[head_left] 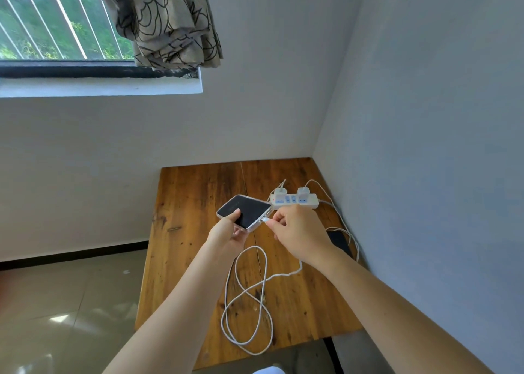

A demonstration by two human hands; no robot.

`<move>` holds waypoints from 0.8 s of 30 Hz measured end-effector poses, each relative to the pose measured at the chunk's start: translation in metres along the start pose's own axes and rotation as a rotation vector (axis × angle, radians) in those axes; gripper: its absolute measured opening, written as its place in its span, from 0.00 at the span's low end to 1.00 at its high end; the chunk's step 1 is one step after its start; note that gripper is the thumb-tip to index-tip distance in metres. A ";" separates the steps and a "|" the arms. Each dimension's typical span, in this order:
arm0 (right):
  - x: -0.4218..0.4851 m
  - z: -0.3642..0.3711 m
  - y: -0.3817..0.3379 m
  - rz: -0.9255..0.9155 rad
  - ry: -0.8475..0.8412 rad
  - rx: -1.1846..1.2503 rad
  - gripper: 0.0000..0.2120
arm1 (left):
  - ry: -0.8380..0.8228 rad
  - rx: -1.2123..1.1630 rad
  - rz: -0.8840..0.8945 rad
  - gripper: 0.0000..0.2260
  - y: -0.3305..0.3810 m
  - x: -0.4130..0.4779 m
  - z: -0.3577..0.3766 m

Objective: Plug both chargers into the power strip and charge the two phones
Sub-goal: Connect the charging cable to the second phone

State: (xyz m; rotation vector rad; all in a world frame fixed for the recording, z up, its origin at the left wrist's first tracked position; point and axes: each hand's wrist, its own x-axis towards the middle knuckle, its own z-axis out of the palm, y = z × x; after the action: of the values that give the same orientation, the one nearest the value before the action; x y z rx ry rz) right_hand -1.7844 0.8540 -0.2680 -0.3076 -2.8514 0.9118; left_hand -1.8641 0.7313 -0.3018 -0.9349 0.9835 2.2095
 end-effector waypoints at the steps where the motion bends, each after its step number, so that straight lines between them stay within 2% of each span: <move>1: 0.001 0.000 0.000 -0.004 0.007 -0.010 0.07 | 0.005 0.007 0.004 0.17 -0.001 0.002 0.000; 11: 0.009 0.003 0.007 0.005 0.037 -0.039 0.05 | 0.037 0.089 0.046 0.12 -0.007 0.018 0.004; 18: 0.014 0.002 0.006 0.067 0.029 0.036 0.11 | 0.019 0.109 0.056 0.10 -0.004 0.019 0.012; 24: 0.015 -0.006 0.021 0.308 -0.227 0.426 0.09 | -0.021 0.157 0.037 0.14 -0.001 0.019 0.012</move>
State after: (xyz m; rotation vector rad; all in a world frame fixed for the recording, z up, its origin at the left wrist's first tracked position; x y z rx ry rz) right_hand -1.7944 0.8773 -0.2742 -0.6353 -2.7424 1.6755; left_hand -1.8793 0.7448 -0.3111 -0.8271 1.1552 2.1321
